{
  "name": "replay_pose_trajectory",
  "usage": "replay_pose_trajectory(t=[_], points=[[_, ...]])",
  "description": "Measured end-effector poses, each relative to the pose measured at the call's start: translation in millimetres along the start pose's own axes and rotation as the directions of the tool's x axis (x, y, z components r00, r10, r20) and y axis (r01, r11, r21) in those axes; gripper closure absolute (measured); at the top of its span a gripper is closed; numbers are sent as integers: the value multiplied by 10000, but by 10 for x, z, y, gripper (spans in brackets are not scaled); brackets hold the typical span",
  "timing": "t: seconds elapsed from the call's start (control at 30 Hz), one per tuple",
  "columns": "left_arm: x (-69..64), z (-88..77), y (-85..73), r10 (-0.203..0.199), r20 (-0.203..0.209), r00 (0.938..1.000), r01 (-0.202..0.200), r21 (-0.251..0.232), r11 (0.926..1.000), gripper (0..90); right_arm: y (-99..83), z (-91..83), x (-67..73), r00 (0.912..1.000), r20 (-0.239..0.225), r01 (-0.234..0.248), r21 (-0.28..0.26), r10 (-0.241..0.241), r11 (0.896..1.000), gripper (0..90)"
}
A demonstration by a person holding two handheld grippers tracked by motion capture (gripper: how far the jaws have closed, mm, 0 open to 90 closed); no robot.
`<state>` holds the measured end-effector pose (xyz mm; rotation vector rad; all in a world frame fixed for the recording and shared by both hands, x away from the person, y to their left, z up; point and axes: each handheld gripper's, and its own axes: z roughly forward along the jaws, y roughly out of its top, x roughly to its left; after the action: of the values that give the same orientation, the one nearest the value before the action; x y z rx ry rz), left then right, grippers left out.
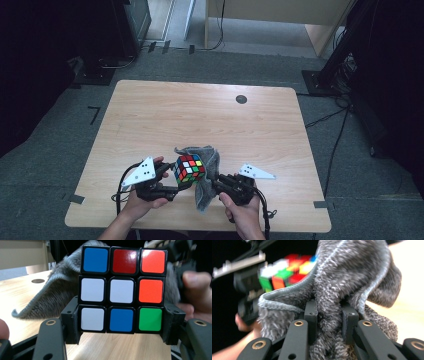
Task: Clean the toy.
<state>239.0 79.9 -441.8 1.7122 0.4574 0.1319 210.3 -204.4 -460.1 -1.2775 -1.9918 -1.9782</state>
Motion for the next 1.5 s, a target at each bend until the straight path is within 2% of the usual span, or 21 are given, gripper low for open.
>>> replay_pose_trajectory(t=[0.03,0.1,0.17,0.23,0.33,0.37,0.43,0.5,0.57,0.63,0.7,0.8,0.9,1.0,1.1,1.17,1.23,1.33,1.43,1.47,1.5], points=[[20,-22,17,-139,-46,9999,138,-165,9998,339,-12,29,-8,9998,-149,114,348,-109,9993,723],[51,-67,43,-512,-23,9987,509,-641,9966,339,-60,94,0,9974,91,700,892,-711,9936,723],[65,-98,59,-824,23,9966,822,-1039,9912,339,-132,193,32,9940,160,1045,1552,-1083,9823,722],[60,-89,66,-1010,9,9949,1005,-1087,9890,340,-208,309,119,9879,-101,1535,2031,-1547,9671,722],[14,-24,44,-857,-101,9963,847,-754,9935,339,-288,435,324,9683,-438,2495,2053,-2458,9464,720],[1,-1,32,-823,-135,9965,813,-650,9946,340,-291,439,382,9644,-425,2645,1710,-2611,9491,720],[-7,23,17,-837,-149,9964,827,-576,9949,340,-253,395,415,9753,-476,2193,855,-2159,9719,724],[0,26,17,-976,-166,9951,964,-622,9934,340,-200,317,370,9861,-302,1640,262,-1632,9861,732],[10,19,22,-1042,-178,9944,1027,-683,9924,341,-172,238,297,9896,187,1431,-115,-1429,9896,738],[21,2,29,-1117,-157,9936,1102,-795,9907,342,-146,167,191,9941,633,907,-411,-880,9950,739],[34,-28,39,-1133,-28,9936,1126,-882,9897,341,-132,96,75,9899,1383,426,-923,-296,9948,743],[57,-51,49,-1268,-45,9919,1257,-989,9871,341,-99,-38,-127,9807,1782,-514,-1615,803,9855,743],[83,-54,56,-1639,212,9863,1652,-1145,9796,341,-112,-36,-151,9808,1855,-386,-1212,608,9919,742],[58,-23,47,-1460,140,9892,1467,-950,9846,341,-179,150,9,9910,1316,290,-229,-258,9993,738],[34,15,26,-1350,133,9908,1356,-732,9881,341,-252,326,230,9883,646,1343,570,-1379,9893,736],[27,28,16,-1356,174,9906,1365,-671,9884,341,-252,352,317,9849,464,1645,501,-1668,9851,735],[30,32,9,-1332,166,9909,1340,-613,9891,341,-204,297,315,9870,666,1459,103,-1463,9892,736],[46,20,16,-1490,191,9887,1501,-795,9855,342,-116,154,177,9917,1080,741,-416,-692,9964,735],[65,-11,24,-1271,-66,9919,1263,-712,9894,341,-69,12,25,9828,1841,326,-1110,-117,9933,734],[80,-21,23,-1305,-144,9913,1292,-717,9890,342,-38,-37,-26,9788,2049,332,-1311,-57,9908,732],[108,-34,21,-1337,-283,9906,1315,-697,9889,341,-6,-91,-59,9683,2486,593,-1393,-230,9885,729]])
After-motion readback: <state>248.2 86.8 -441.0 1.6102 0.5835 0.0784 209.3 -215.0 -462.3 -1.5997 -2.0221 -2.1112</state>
